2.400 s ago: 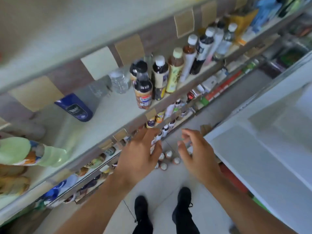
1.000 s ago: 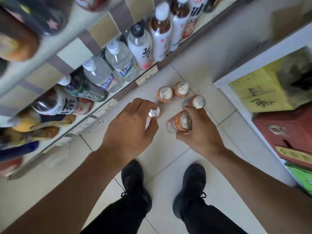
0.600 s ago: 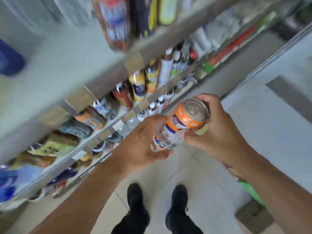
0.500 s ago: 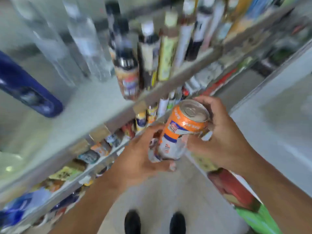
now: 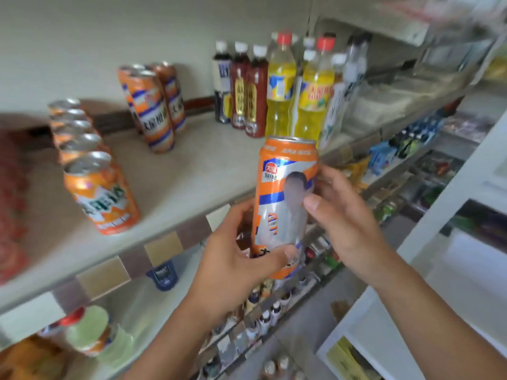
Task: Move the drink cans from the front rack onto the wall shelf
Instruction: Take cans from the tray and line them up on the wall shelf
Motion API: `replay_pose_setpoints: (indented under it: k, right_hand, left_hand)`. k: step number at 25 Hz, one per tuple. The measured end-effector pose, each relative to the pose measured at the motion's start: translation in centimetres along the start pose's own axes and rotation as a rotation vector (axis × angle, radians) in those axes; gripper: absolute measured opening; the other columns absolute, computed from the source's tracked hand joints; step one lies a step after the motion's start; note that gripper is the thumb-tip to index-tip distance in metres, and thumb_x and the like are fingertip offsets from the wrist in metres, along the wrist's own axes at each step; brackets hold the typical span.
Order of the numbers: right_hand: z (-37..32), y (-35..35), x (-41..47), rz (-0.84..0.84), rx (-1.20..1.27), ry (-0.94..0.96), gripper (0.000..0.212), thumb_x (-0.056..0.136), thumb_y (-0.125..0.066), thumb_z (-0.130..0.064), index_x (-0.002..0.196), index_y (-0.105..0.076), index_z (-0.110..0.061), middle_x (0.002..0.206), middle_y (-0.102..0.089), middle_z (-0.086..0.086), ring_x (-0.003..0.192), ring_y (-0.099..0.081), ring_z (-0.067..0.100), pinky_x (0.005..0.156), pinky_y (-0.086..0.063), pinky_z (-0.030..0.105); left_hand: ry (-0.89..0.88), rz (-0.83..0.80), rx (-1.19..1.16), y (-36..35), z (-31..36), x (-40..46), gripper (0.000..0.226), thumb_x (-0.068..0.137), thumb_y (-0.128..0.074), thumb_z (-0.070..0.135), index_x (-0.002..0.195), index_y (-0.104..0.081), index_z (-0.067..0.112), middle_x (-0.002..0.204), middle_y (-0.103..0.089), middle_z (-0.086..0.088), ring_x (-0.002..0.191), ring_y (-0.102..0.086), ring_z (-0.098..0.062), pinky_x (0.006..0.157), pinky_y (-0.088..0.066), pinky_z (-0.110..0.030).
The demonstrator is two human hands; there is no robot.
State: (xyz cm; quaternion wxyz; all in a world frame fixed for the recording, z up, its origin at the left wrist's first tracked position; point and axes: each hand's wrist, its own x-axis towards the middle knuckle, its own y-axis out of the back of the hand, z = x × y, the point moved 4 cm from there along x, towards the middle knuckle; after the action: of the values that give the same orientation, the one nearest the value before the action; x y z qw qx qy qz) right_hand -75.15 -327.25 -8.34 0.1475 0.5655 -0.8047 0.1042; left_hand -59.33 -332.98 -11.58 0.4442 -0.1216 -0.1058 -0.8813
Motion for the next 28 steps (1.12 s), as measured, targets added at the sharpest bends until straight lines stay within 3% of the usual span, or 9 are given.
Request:
replay_pose_setpoints:
  k: [2, 5, 8, 10, 13, 16, 21, 25, 28]
  right_hand:
    - [-0.6, -0.8, 0.5, -0.037, 0.024, -0.021, 0.039, 0.079, -0.059, -0.039, 0.117, -0.064, -0.032, 0.119, -0.069, -0.003, 0.115, -0.064, 0.019, 0.091, -0.049, 0.039]
    - [-2.0, -2.1, 1.9, -0.118, 0.067, -0.037, 0.038, 0.083, -0.051, -0.035, 0.118, -0.068, -0.031, 0.121, -0.07, 0.003, 0.11, -0.066, 0.022, 0.083, -0.052, 0.035]
    - [-3.1, -3.6, 3.8, -0.222, 0.062, -0.013, 0.042, 0.089, -0.056, -0.032, 0.128, -0.058, -0.019, 0.124, -0.068, 0.004, 0.113, -0.065, 0.024, 0.09, -0.055, 0.039]
    - [-3.2, -4.8, 5.4, -0.278, 0.027, -0.012, 0.046, 0.086, -0.064, -0.036, 0.128, -0.056, -0.019, 0.122, -0.069, 0.002, 0.114, -0.065, 0.021, 0.093, -0.054, 0.04]
    - [-2.7, -6.1, 7.9, -0.253, -0.105, -0.009, 0.053, 0.07, -0.072, -0.047, 0.118, -0.056, -0.03, 0.109, -0.072, -0.01, 0.101, -0.068, 0.007, 0.081, -0.055, 0.031]
    - [-1.9, -6.9, 10.0, -0.257, -0.185, -0.033, 0.057, 0.06, -0.075, -0.05, 0.11, -0.055, -0.032, 0.098, -0.071, -0.017, 0.091, -0.068, -0.002, 0.075, -0.059, 0.034]
    - [1.4, -7.1, 12.7, -0.277, -0.195, -0.059, 0.057, 0.069, -0.086, -0.03, 0.114, -0.051, -0.029, 0.1, -0.07, -0.012, 0.086, -0.067, -0.004, 0.066, -0.057, 0.022]
    - [3.5, -7.2, 17.4, -0.225, -0.249, -0.023, 0.053, 0.069, -0.085, -0.029, 0.11, -0.052, -0.028, 0.103, -0.068, -0.012, 0.09, -0.066, -0.001, 0.068, -0.051, 0.014]
    - [4.9, -7.7, 22.2, -0.159, -0.333, 0.025, 0.053, 0.07, -0.084, -0.026, 0.111, -0.051, -0.027, 0.111, -0.061, -0.007, 0.097, -0.061, 0.005, 0.072, -0.046, 0.011]
  left_hand:
    - [-0.033, 0.02, -0.054, 1.0, 1.9, 0.9, 0.063, 0.062, -0.085, 0.028, 0.12, -0.06, 0.022, 0.107, -0.072, 0.003, 0.098, -0.069, -0.016, 0.077, -0.056, -0.028]
    - [-0.05, 0.057, -0.119, 2.6, 4.0, 2.1, 0.065, 0.062, -0.081, 0.033, 0.122, -0.06, 0.018, 0.109, -0.072, -0.004, 0.102, -0.068, -0.024, 0.083, -0.057, -0.038]
    - [-0.07, 0.126, -0.086, 3.9, 5.2, 3.2, 0.064, 0.065, -0.083, 0.023, 0.124, -0.059, 0.015, 0.109, -0.073, -0.003, 0.099, -0.069, -0.018, 0.077, -0.056, -0.029]
    - [-0.073, 0.207, -0.017, 4.6, 5.5, 4.0, 0.062, 0.067, -0.082, 0.017, 0.125, -0.059, 0.018, 0.108, -0.073, 0.001, 0.098, -0.069, -0.014, 0.075, -0.055, -0.025]
    - [-0.069, 0.324, 0.137, 5.2, 5.7, 5.1, 0.063, 0.069, -0.085, 0.015, 0.124, -0.057, 0.027, 0.107, -0.071, 0.01, 0.099, -0.068, -0.009, 0.076, -0.054, -0.021]
    - [-0.055, 0.413, 0.232, 5.6, 5.0, 5.9, 0.067, 0.07, -0.084, 0.008, 0.124, -0.053, 0.034, 0.108, -0.069, 0.016, 0.101, -0.066, -0.006, 0.076, -0.053, -0.019]
    - [0.007, 0.495, 0.385, 5.5, 3.1, 7.4, 0.069, 0.07, -0.083, 0.01, 0.12, -0.049, 0.043, 0.108, -0.064, 0.027, 0.103, -0.06, 0.002, 0.077, -0.049, -0.012]
    - [0.067, 0.498, 0.43, 6.9, 0.7, 10.2, 0.06, 0.082, -0.069, 0.026, 0.137, -0.045, 0.032, 0.125, -0.061, 0.019, 0.116, -0.055, 0.001, 0.092, -0.046, -0.019]
    - [0.17, 0.617, 0.7, 8.9, -1.4, 12.7, 0.045, 0.091, -0.059, 0.032, 0.133, -0.046, 0.021, 0.131, -0.056, 0.002, 0.12, -0.054, -0.014, 0.09, -0.042, -0.024]
